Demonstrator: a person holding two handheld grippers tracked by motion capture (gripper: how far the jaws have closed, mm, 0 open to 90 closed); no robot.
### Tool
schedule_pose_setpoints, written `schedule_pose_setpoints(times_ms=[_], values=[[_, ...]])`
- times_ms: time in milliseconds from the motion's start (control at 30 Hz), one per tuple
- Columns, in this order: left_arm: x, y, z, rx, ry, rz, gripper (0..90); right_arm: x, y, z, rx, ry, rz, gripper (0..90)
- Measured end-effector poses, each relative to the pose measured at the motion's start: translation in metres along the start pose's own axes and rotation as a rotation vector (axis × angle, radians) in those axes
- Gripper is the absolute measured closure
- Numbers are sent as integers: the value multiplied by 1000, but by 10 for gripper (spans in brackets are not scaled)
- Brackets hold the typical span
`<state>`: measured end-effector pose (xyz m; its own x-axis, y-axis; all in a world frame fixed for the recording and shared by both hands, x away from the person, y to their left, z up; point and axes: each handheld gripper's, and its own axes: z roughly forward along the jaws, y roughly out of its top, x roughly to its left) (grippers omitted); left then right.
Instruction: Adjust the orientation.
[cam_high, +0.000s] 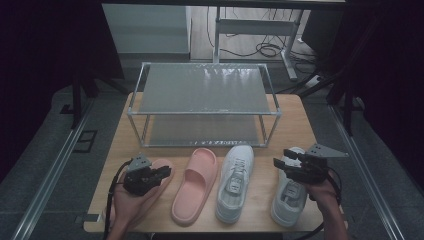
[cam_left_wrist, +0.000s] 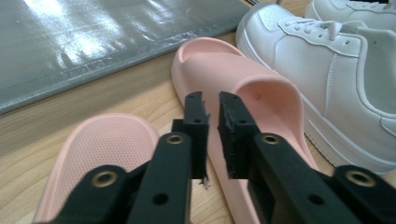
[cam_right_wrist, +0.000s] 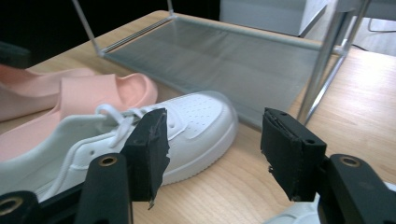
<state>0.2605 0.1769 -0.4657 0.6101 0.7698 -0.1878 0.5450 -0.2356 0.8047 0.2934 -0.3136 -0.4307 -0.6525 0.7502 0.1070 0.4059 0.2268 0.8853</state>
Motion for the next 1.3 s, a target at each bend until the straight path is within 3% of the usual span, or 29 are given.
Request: schedule_pose_setpoints(times_ms=[400, 633, 767, 933, 1300], values=[[-23, 11, 5, 24, 16, 34, 898, 0, 5, -10, -15, 37, 8, 421], [-27, 7, 0, 54, 18, 45, 899, 3, 1, -13, 1, 16, -8, 421], [-22, -8, -6, 76, 24, 41, 899, 5, -2, -21, 6, -14, -2, 421], [-10, -26, -11, 92, 24, 3, 899, 5, -4, -24, 8, -42, 18, 422], [-14, -56, -26, 119, 42, -20, 899, 11, -5, -12, 36, -29, 6, 422]])
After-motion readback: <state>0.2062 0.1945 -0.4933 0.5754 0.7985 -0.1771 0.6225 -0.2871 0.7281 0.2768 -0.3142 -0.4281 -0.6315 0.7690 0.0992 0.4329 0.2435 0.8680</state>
